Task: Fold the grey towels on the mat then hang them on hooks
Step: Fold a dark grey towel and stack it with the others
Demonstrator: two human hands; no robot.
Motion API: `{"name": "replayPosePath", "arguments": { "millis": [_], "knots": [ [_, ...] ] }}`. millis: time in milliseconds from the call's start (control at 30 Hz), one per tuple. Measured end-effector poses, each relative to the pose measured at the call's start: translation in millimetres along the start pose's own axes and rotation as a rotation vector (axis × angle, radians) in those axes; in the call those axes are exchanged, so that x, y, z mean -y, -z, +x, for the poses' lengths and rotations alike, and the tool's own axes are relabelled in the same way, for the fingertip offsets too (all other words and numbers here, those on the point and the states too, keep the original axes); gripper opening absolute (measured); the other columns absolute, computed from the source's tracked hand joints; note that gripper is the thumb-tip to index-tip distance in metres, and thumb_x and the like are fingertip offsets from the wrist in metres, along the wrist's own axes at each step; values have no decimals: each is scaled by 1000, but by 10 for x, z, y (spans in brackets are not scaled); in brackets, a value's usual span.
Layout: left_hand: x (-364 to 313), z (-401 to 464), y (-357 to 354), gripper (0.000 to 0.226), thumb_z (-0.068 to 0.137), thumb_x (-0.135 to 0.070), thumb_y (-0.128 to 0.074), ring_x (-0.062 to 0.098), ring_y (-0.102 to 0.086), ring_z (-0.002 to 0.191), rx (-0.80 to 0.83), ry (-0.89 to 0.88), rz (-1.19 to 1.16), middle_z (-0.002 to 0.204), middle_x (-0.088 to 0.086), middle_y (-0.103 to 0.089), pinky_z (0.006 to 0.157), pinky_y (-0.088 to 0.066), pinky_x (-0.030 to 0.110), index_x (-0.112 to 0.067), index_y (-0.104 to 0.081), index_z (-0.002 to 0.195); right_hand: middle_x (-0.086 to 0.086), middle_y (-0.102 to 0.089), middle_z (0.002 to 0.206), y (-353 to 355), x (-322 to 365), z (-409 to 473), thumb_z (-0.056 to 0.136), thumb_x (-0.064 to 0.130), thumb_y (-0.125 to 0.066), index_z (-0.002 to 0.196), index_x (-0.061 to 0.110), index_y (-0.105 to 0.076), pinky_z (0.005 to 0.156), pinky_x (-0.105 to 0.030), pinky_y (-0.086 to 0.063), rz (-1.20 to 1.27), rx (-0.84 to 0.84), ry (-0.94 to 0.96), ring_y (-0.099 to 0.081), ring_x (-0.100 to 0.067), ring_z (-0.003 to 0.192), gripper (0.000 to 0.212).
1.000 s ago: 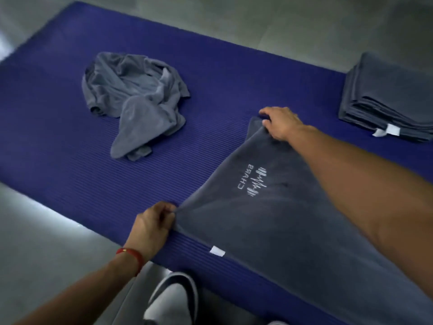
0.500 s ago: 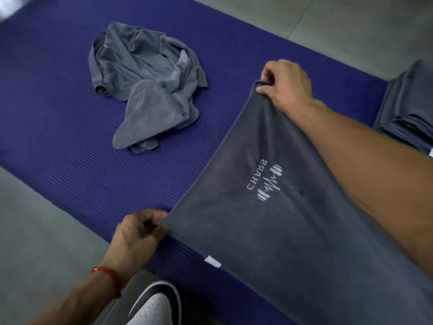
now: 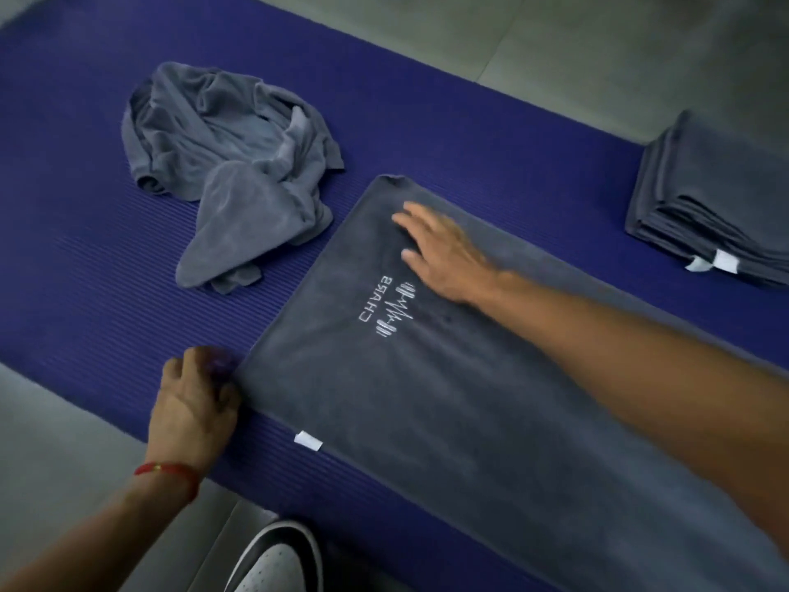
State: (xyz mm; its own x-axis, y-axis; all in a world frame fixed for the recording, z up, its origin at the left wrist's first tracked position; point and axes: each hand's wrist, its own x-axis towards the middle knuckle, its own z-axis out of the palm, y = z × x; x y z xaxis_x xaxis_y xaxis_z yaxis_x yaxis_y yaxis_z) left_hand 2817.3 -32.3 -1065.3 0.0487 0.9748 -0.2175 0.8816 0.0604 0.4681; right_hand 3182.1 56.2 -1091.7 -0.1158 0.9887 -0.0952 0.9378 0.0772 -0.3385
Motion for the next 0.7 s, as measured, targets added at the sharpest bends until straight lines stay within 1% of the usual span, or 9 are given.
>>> {"name": "replayPosePath", "arguments": {
  "millis": [67, 133, 233, 333, 433, 500, 567, 633, 700],
  "knots": [
    [-133, -152, -121, 40, 83, -25, -54, 40, -50, 89, -54, -321, 232, 112, 21, -52, 71, -43, 50, -7, -56, 119, -4, -29, 164, -80, -12, -646, 102, 38, -42, 154, 19, -39, 124, -52, -21, -31, -3, 19, -30, -24, 150, 55],
    [-393, -343, -302, 42, 84, -33, -49, 40, -53, 88, 34, -623, 245, 117, 18, -54, 69, -43, 47, -8, -63, 115, -3, -35, 162, -135, -83, -1344, 100, 44, -32, 151, 21, -44, 123, -51, -22, -95, 23, 40, -33, -22, 148, 58],
    [-884, -689, -660, 22, 92, -30, -50, 31, -59, 84, 200, -1076, 187, 103, 5, -60, 72, -40, 41, -19, -67, 100, -4, -53, 144, -73, -214, -2402, 97, 39, -44, 138, 20, -56, 117, -45, -34, -158, 45, 52, -49, -24, 132, 47],
    [-1152, -867, -1015, 11, 90, -29, -56, 20, -63, 88, 429, -1434, 172, 95, -6, -64, 80, -44, 30, -27, -67, 92, -2, -62, 114, 102, -285, -3424, 91, 35, -56, 114, 21, -64, 99, -41, -45, -304, 35, 32, -57, -24, 109, 29],
    [-1270, -917, -1268, 14, 92, -34, -56, 16, -62, 90, 565, -1594, 226, 97, -8, -62, 86, -43, 27, -30, -68, 98, 3, -59, 89, 169, -296, -4361, 87, 38, -59, 92, 27, -62, 85, -36, -43, -350, 50, -98, -60, -21, 86, 12],
    [-1369, -960, -1355, 18, 92, -38, -55, 15, -59, 93, 587, -1652, 274, 100, -8, -59, 89, -42, 27, -30, -67, 103, 5, -59, 82, 113, -288, -4895, 87, 37, -59, 84, 27, -60, 79, -35, -45, -342, 36, -196, -61, -20, 77, 10],
    [-1489, -1024, -1423, 20, 92, -40, -56, 16, -60, 92, 596, -1694, 313, 102, -6, -60, 87, -45, 30, -29, -67, 103, 3, -61, 81, 26, -267, -5299, 88, 36, -56, 85, 26, -65, 70, -32, -52, -317, 38, -278, -65, -21, 72, 14],
    [-1607, -1106, -1471, 20, 91, -38, -57, 18, -63, 91, 600, -1722, 336, 102, -4, -63, 82, -52, 32, -26, -69, 102, 2, -66, 87, -48, -238, -5508, 86, 35, -51, 91, 24, -72, 67, -29, -57, -306, 21, -362, -68, -21, 75, 24],
    [-1706, -1186, -1514, 9, 87, -31, -67, 21, -63, 85, 570, -1767, 405, 95, -2, -63, 77, -55, 34, -24, -69, 93, -1, -68, 90, -90, -208, -5557, 84, 31, -50, 94, 21, -75, 62, -29, -59, -305, -25, -423, -70, -22, 76, 29]
  ]
}}
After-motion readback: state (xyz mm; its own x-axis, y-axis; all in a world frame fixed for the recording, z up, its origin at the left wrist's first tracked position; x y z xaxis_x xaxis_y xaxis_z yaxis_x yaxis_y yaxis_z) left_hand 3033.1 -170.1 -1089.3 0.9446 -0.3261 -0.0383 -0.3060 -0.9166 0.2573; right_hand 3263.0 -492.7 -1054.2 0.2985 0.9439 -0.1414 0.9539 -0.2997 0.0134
